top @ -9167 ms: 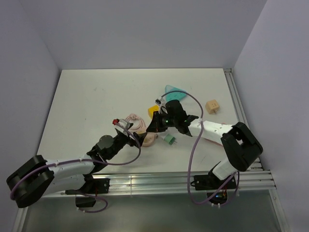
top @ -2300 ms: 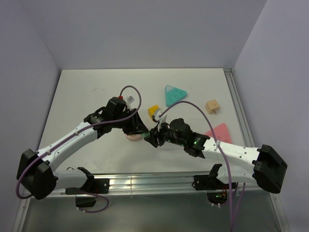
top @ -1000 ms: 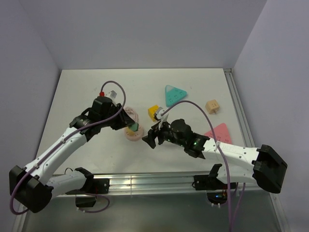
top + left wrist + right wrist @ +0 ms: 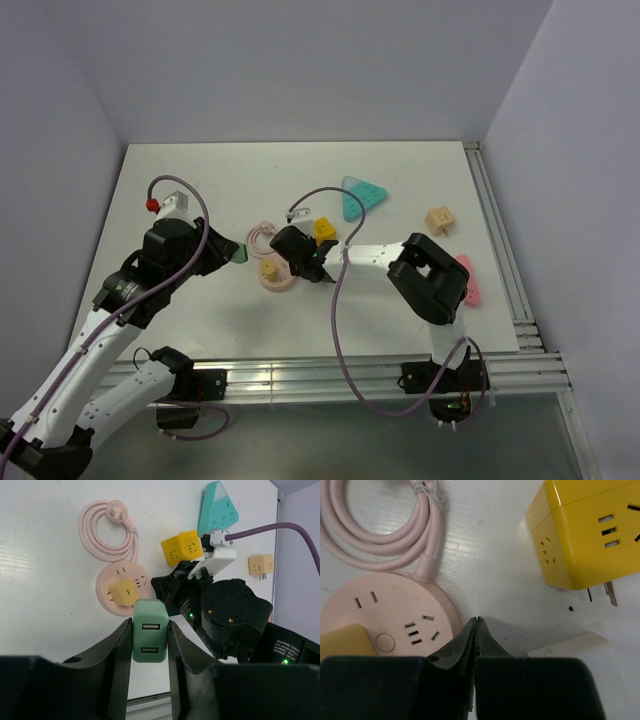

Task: Insert the plug
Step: Pick up the plug from the center of the board, then insert the plug into the socket.

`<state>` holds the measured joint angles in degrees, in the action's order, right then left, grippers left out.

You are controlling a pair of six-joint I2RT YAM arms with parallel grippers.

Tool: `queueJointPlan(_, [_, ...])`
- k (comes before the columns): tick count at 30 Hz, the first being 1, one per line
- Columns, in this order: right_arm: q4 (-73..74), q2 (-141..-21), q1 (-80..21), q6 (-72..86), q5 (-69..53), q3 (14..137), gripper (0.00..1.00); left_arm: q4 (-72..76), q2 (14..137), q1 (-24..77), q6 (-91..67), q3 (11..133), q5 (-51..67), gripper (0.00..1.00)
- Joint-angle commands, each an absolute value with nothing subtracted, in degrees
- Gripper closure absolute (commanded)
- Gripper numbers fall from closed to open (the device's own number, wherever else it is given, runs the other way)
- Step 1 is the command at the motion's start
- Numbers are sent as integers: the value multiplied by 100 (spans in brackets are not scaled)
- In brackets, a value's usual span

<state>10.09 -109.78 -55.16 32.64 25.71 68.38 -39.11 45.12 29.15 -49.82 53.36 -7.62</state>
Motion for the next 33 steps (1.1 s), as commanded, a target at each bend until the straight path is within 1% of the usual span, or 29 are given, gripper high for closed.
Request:
queueJointPlan(1, [1301, -11082, -5581, 3498, 2787, 7207, 100, -3999, 4351, 2883, -4834, 5634, -923, 100])
queueJointPlan(4, [1100, -11057, -5616, 3437, 2374, 7137, 100, -4052, 4307, 2883, -4816, 5660, -967, 100])
queueJointPlan(8, [100, -10680, -5809, 2990, 1680, 6602, 100, -4043, 4333, 2883, -4816, 5617, -967, 100])
queueJointPlan(9, [36, -10592, -5905, 2893, 1435, 6540, 100, -4026, 4342, 2883, -4808, 5590, -958, 100])
queueJointPlan(10, [-269, -10443, -5958, 2744, 1302, 6487, 100, -3982, 4350, 2883, -4825, 5564, -949, 100])
queueJointPlan(14, [-535, -10091, -6170, 2453, 994, 6259, 100, -3867, 4438, 2883, -4834, 5432, -870, 100])
queueJointPlan(18, [-589, -9520, -6205, 2434, 1036, 5986, 100, -3560, 4543, 2883, -4659, 5309, -616, 100])
queueJointPlan(22, [-238, -9010, -6161, 2382, 1502, 5776, 100, -3568, 4930, 2883, -4553, 5361, -746, 100])
queueJointPlan(26, [-202, -8553, -6038, 2329, 1845, 5476, 100, -3507, 5334, 2883, -4509, 5440, -633, 100])
queueJointPlan(33, [-825, -8113, -5547, 2373, 1820, 4694, 100, -3208, 5773, 2883, -4482, 5405, -510, 100])
